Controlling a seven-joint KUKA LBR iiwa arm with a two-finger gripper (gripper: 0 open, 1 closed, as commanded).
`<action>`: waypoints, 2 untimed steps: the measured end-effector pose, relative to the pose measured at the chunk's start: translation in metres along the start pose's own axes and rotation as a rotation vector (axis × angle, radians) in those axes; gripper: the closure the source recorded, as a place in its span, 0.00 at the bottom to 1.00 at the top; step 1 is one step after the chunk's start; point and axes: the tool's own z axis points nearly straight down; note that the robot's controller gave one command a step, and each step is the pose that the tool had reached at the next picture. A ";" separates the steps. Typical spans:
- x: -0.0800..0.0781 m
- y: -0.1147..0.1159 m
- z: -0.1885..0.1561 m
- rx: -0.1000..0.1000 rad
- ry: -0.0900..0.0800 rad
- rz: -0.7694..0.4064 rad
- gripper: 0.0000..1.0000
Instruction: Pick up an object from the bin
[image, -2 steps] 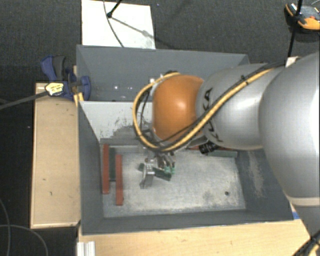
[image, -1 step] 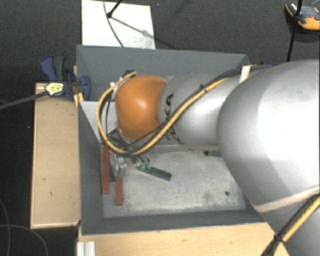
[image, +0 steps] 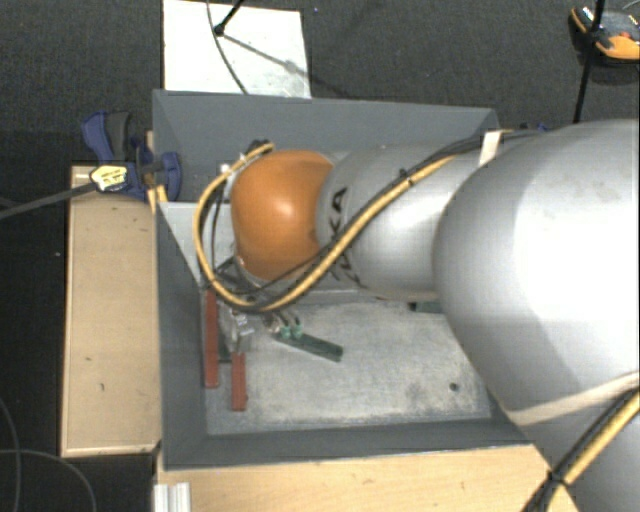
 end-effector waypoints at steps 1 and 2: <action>0.019 0.005 -0.041 0.001 0.004 0.077 1.00; 0.020 0.005 -0.053 0.000 0.003 0.091 1.00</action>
Offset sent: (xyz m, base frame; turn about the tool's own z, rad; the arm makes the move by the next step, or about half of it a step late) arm 0.0066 -0.0064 0.0826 0.1072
